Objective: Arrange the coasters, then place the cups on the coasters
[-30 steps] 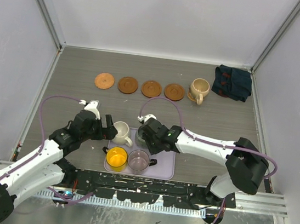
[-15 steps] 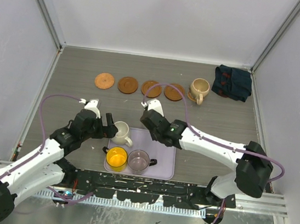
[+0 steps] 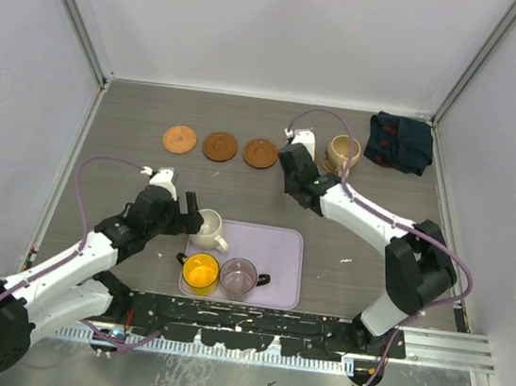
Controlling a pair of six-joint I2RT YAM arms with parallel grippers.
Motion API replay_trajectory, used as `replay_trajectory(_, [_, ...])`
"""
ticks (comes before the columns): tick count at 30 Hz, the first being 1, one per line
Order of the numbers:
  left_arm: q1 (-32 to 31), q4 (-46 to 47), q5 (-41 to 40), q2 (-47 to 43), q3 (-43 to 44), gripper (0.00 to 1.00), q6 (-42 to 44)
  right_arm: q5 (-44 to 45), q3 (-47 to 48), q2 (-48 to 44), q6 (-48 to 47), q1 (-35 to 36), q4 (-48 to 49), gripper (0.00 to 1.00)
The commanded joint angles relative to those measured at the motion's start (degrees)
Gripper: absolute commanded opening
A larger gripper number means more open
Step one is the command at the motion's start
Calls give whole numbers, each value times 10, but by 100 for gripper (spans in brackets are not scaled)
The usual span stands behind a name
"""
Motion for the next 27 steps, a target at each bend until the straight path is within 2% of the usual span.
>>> replay_trajectory(1, [-2, 56, -23, 20, 36, 97, 15, 3, 67, 29, -30, -52, 115, 1])
replay_trajectory(14, [-2, 53, -46, 27, 44, 97, 23, -20, 197, 171, -37, -111, 122, 1])
replay_trajectory(27, [-2, 58, -47, 42, 46, 98, 23, -42, 201, 195, -31, -135, 102, 1])
